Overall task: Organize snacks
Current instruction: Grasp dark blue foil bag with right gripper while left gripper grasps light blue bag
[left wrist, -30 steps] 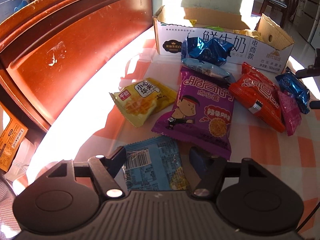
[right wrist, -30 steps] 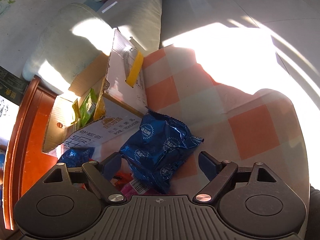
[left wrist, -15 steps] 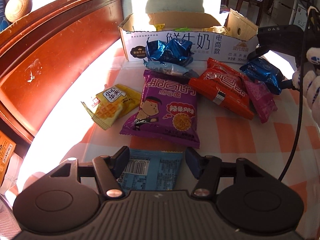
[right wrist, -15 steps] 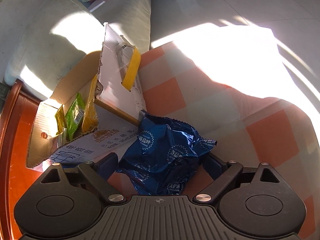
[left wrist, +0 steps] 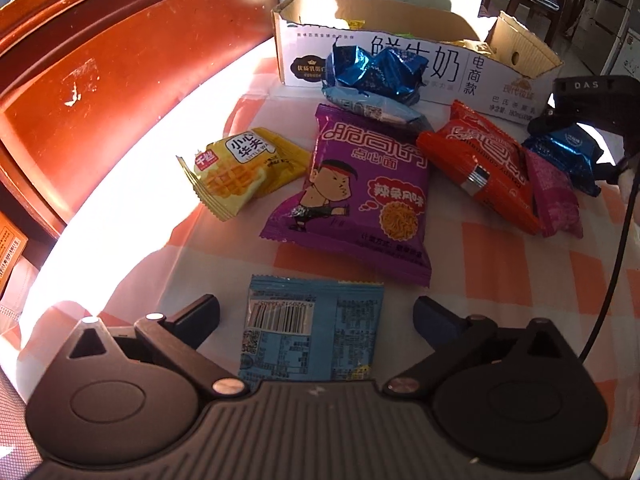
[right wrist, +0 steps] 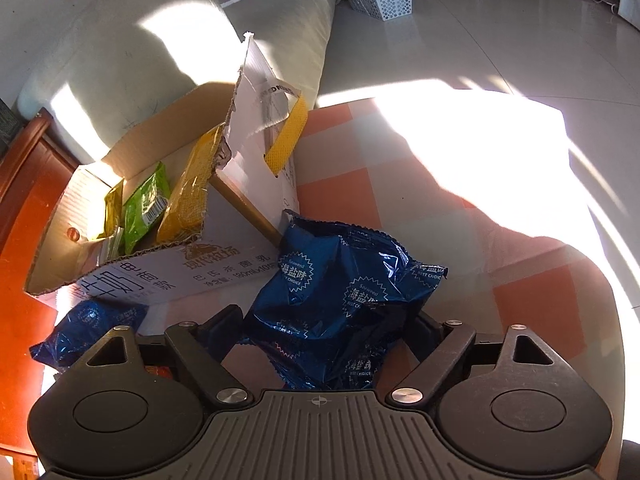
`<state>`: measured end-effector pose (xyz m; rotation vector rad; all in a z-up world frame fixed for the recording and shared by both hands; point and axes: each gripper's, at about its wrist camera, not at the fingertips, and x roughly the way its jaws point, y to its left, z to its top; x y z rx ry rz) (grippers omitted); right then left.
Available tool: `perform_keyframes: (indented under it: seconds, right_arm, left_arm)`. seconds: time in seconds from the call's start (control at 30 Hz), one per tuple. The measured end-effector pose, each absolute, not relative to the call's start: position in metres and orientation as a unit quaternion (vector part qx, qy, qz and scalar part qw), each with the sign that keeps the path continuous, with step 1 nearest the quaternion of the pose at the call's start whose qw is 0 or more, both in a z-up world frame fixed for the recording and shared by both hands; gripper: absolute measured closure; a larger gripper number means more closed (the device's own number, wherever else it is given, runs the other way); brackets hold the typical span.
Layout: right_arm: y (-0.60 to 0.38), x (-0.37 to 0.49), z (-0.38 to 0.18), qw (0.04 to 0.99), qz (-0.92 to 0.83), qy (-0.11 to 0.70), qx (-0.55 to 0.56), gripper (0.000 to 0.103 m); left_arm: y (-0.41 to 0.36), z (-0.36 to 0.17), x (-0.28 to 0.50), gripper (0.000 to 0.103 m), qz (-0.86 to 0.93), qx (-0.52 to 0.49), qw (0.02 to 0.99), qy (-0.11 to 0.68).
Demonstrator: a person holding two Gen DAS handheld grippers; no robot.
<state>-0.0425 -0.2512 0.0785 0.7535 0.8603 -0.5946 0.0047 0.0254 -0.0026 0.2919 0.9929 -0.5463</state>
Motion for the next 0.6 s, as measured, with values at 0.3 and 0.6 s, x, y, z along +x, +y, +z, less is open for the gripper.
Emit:
perform_keyframes:
  seconds: [0.3, 0.6]
  right_arm:
    - [-0.228, -0.072, 0.098, 0.831, -0.190, 0.411, 0.324, 0.019]
    - [-0.210, -0.096, 0.126, 0.864, -0.161, 0.367, 0.304, 0.019]
  left_arm:
    - [0.028, -0.002, 0.004, 0.001, -0.251, 0.134, 0.835, 0.471]
    - [0.025, 0.007, -0.013, 0.031, -0.274, 0.145, 0.845, 0.436]
